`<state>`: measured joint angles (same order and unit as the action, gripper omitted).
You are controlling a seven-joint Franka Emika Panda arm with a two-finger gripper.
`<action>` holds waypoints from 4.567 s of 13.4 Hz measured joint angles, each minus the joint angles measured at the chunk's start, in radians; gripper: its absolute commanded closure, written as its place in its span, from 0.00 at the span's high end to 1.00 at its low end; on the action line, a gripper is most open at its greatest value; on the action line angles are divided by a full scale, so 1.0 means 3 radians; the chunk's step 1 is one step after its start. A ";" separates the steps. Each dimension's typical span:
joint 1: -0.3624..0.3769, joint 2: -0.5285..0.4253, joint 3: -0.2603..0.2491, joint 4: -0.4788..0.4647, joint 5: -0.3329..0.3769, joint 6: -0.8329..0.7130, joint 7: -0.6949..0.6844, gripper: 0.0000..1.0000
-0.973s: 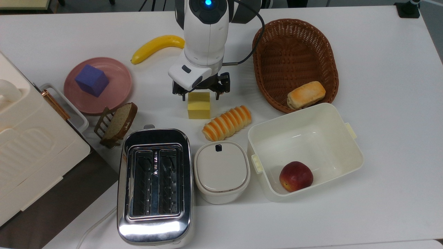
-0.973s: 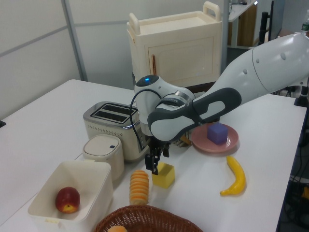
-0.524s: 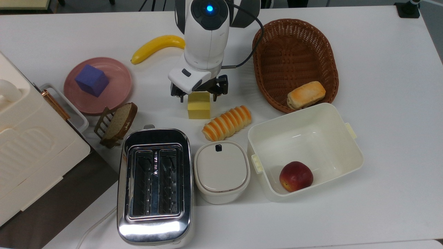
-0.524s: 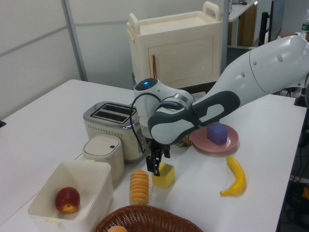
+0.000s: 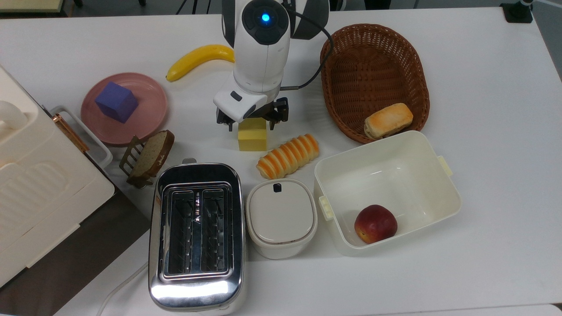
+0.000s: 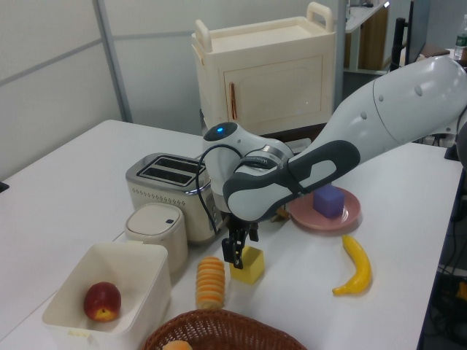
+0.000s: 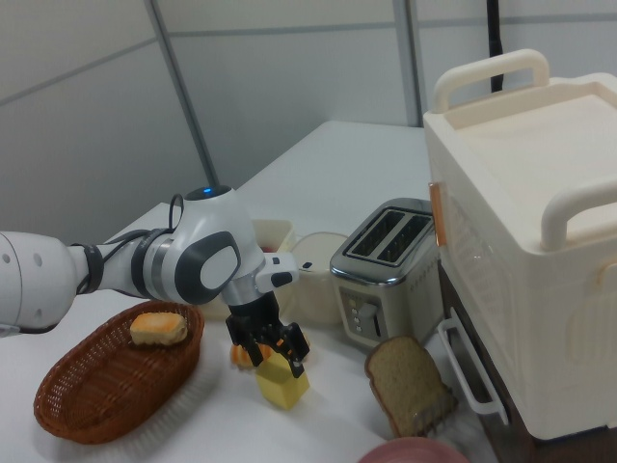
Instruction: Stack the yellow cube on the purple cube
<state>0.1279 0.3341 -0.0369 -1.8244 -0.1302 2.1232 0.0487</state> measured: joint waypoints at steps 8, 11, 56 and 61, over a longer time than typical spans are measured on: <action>-0.0004 0.0067 0.0000 0.0000 -0.0062 0.0000 0.0000 0.24; -0.0002 0.0065 0.0000 0.0015 -0.0088 0.0000 0.0068 0.24; -0.1752 -0.0412 0.0081 0.0082 -0.0060 -0.0270 0.0603 1.00; -0.1394 -0.0781 0.0621 0.0390 -0.0029 -0.0738 0.0674 1.00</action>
<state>-0.2901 0.0997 0.1495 -1.7073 -0.1388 1.9018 0.2509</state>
